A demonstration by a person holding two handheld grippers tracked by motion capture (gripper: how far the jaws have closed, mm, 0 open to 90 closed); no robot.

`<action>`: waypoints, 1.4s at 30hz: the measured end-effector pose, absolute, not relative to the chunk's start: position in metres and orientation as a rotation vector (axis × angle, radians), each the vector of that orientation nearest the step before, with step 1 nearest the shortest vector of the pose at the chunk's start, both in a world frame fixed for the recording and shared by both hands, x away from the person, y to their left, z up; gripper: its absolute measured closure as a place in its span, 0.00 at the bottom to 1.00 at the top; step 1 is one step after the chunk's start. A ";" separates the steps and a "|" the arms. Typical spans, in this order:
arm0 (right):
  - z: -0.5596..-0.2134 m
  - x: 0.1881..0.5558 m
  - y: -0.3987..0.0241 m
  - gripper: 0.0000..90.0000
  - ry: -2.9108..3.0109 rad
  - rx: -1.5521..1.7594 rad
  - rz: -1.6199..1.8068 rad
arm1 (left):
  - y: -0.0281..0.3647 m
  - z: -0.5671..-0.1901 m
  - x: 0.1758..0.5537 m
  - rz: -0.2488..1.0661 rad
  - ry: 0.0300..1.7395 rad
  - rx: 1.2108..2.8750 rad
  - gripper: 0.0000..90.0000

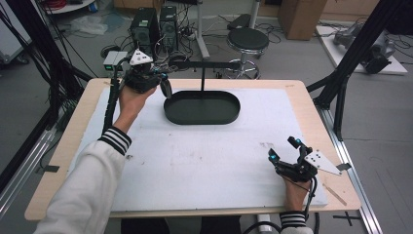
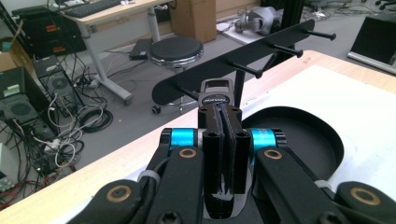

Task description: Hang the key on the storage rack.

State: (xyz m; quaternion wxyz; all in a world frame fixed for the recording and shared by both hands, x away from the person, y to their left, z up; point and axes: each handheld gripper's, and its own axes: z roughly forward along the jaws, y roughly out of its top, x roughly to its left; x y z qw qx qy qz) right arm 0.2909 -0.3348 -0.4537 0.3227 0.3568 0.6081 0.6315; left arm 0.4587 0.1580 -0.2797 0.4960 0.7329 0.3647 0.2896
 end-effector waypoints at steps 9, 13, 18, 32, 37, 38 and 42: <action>-0.454 0.291 -0.335 0.09 1.594 0.932 1.658 | 0.155 -0.281 0.467 0.707 0.902 1.794 0.97; -0.454 0.291 -0.335 0.09 1.594 0.936 1.660 | 0.151 -0.288 0.472 0.708 0.913 1.823 0.97; -0.454 0.291 -0.335 0.09 1.595 0.937 1.659 | 0.148 -0.295 0.476 0.712 0.932 1.847 0.97; -0.454 0.291 -0.335 0.09 1.594 0.936 1.660 | 0.143 -0.306 0.479 0.705 0.948 1.864 0.97; -0.454 0.291 -0.335 0.09 1.596 0.940 1.663 | 0.143 -0.310 0.482 0.702 0.959 1.870 0.97; -0.454 0.291 -0.335 0.09 1.596 0.942 1.663 | 0.142 -0.311 0.482 0.704 0.960 1.873 0.97; -0.454 0.291 -0.335 0.09 1.595 0.937 1.659 | 0.138 -0.315 0.485 0.708 0.967 1.875 0.97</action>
